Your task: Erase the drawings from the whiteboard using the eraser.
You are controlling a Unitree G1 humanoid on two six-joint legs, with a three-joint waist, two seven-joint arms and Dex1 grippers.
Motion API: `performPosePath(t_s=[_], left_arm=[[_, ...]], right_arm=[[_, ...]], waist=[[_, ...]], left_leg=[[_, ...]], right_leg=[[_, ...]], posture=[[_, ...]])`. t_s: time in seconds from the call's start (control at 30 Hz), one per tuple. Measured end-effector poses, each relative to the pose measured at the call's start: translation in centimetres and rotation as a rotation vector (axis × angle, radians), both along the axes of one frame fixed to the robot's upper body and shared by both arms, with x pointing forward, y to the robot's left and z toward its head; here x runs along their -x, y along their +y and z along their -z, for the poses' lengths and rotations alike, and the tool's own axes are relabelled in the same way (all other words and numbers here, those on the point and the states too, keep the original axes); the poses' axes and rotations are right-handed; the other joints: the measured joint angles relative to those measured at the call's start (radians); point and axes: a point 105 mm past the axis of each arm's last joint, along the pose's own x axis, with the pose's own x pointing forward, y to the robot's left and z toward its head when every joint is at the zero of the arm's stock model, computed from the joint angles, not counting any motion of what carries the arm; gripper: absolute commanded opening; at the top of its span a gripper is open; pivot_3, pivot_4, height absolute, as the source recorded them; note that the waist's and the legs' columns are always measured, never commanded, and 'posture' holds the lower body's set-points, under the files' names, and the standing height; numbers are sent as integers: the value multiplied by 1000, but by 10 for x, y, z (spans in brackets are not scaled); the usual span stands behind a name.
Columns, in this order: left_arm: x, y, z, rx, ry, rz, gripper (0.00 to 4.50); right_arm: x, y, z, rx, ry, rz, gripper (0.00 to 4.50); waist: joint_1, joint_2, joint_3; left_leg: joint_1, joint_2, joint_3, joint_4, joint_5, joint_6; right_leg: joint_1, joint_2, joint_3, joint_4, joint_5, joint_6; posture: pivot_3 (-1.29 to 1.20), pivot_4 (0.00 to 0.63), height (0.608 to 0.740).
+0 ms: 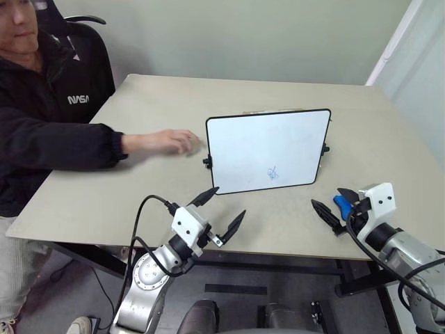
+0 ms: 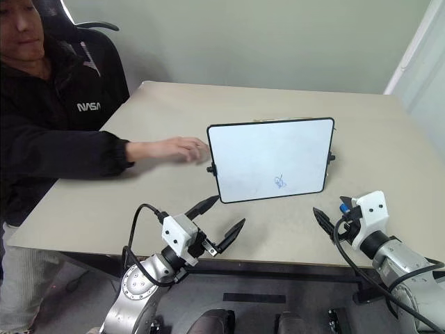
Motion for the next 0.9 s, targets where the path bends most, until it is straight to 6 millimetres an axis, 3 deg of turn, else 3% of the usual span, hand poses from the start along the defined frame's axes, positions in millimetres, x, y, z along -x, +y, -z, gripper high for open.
performPosePath(t_s=[0.23,0.53,0.9], left_arm=[[1,-5,1,-3,3,12,4500],[4,-14,8,-29,16,36,4500],[10,-21,16,-20,42,36,4500]], right_arm=[[1,-4,2,-11,16,22,4477],[3,-29,-8,12,43,90,4477],[-7,-46,-6,3,294,99,4477]], waist=[[0,0,0],[0,0,0],[-1,0,0]], left_leg=[[0,0,0,0,0,0],[0,0,0,0,0,0],[0,0,1,0,0,0]], right_leg=[[0,0,0,0,0,0],[0,0,0,0,0,0],[0,0,0,0,0,0]], posture=[[0,150,730],[0,150,730],[0,150,730]])
